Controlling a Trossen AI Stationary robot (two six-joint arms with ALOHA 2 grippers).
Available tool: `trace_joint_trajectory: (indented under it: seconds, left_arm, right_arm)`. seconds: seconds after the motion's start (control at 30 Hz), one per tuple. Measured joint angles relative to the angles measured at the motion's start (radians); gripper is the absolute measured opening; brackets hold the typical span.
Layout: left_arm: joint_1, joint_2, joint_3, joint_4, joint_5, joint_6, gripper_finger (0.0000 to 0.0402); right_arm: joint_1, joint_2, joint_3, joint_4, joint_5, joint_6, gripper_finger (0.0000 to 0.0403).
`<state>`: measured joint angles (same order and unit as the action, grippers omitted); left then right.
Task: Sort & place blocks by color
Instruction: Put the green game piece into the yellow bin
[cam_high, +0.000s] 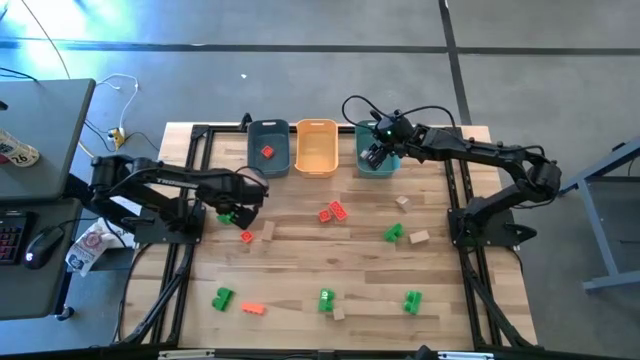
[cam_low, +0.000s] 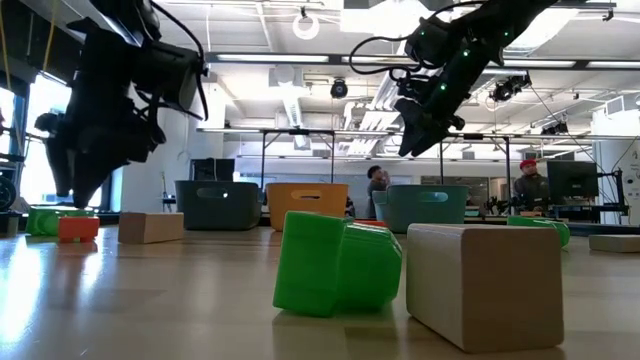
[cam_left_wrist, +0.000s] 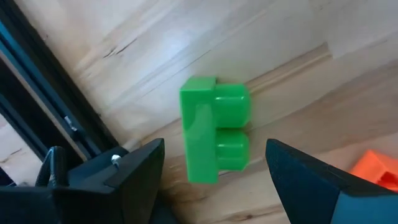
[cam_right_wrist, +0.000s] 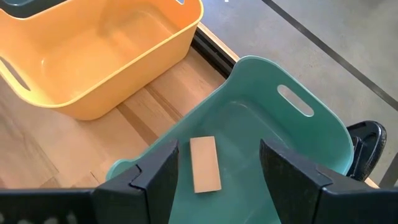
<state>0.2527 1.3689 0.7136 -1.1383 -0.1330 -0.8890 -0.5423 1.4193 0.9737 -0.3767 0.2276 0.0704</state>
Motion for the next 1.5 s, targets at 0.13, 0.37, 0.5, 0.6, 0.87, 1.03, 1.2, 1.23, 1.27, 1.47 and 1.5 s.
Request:
trace_joint_trajectory:
  seconds: [0.13,0.37,0.5,0.6,0.87,1.03,1.2,1.23,1.27,1.47,1.5]
  left_arm:
    - [0.000,0.039,0.000,0.034,0.000,0.002,0.0267]
    - [0.003,0.102,0.000,0.042,-0.010,-0.006,0.0267]
    - [0.003,0.146,0.000,0.076,-0.011,-0.003,0.0267]
    - [0.003,0.175,0.001,0.109,-0.007,0.032,0.0267]
    - [0.002,0.195,0.004,0.117,-0.009,0.074,0.0235]
    - [0.002,0.196,0.004,0.121,-0.007,0.132,0.0179]
    - [0.002,0.189,0.004,0.120,-0.012,0.184,0.0144]
    - [0.002,0.187,0.003,0.121,-0.013,0.193,0.0144]
    - [0.002,0.186,0.007,0.121,-0.014,0.202,0.0144]
    - [-0.006,0.151,0.033,0.127,-0.024,0.231,0.0147]
    - [-0.009,0.141,0.037,0.125,-0.034,0.231,0.0148]
  right_arm:
    - [0.000,0.000,0.000,0.000,0.000,0.000,0.0209]
    - [0.000,0.000,0.000,0.000,0.000,0.000,0.0209]
    - [0.000,0.000,0.000,0.000,0.000,0.000,0.0209]
    - [0.000,0.000,0.000,0.000,0.000,0.000,0.0209]
    - [0.000,0.000,0.000,0.000,0.000,0.000,0.0209]
    - [0.008,0.000,0.000,0.000,0.001,0.000,0.0209]
    - [0.040,-0.009,0.000,-0.001,0.007,-0.008,0.0209]
    - [0.047,-0.013,0.000,-0.001,0.006,-0.006,0.0209]
    - [0.057,-0.017,0.000,0.000,0.007,0.000,0.0209]
    - [0.121,-0.049,0.000,0.000,0.006,0.041,0.0209]
    - [0.135,-0.052,0.000,-0.001,0.006,0.051,0.0209]
